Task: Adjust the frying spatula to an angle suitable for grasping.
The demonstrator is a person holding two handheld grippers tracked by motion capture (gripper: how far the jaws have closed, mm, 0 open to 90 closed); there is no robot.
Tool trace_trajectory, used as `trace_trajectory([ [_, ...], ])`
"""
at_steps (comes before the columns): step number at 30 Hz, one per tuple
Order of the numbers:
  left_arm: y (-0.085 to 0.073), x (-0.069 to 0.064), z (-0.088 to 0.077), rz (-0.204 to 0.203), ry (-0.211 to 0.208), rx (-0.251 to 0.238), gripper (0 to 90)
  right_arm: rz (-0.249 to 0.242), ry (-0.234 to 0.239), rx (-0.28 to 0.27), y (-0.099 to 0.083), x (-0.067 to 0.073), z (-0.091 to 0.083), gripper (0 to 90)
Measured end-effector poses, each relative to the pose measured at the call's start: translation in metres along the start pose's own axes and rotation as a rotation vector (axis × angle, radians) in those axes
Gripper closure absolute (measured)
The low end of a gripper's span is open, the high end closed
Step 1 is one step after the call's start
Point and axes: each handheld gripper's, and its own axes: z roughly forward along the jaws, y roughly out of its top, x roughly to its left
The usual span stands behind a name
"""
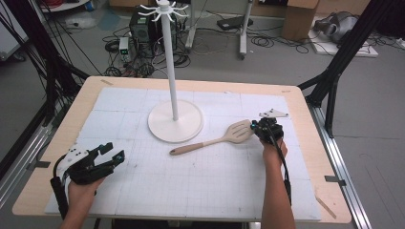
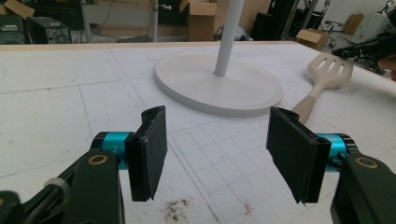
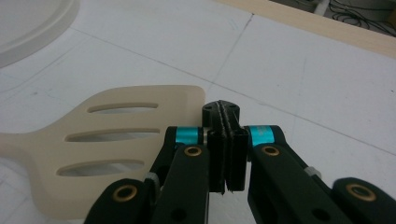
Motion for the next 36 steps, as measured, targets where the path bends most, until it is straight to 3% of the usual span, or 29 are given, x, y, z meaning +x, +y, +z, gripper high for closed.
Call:
trace_trajectory([
  [5, -0.001, 0.000, 0.001, -0.002, -0.001, 0.004, 39.2, -0.029, 0.063, -0.010, 0.002, 0.012, 0.001, 89.5],
  [15, -0.001, 0.000, 0.002, 0.004, -0.003, 0.018, 39.4, -0.093, 0.125, -0.012, 0.007, 0.038, -0.001, 89.5],
  [21, -0.002, 0.001, 0.003, 0.005, -0.004, 0.028, 40.2, -0.093, 0.152, -0.022, 0.008, 0.048, -0.002, 89.5],
  [28, -0.004, 0.002, 0.006, 0.013, -0.006, 0.067, 47.2, -0.100, 0.185, -0.027, 0.009, 0.064, -0.005, 89.5],
  [36, -0.005, 0.002, 0.007, 0.023, -0.011, 0.094, 51.9, -0.068, 0.234, -0.038, 0.009, 0.079, -0.007, 89.5],
])
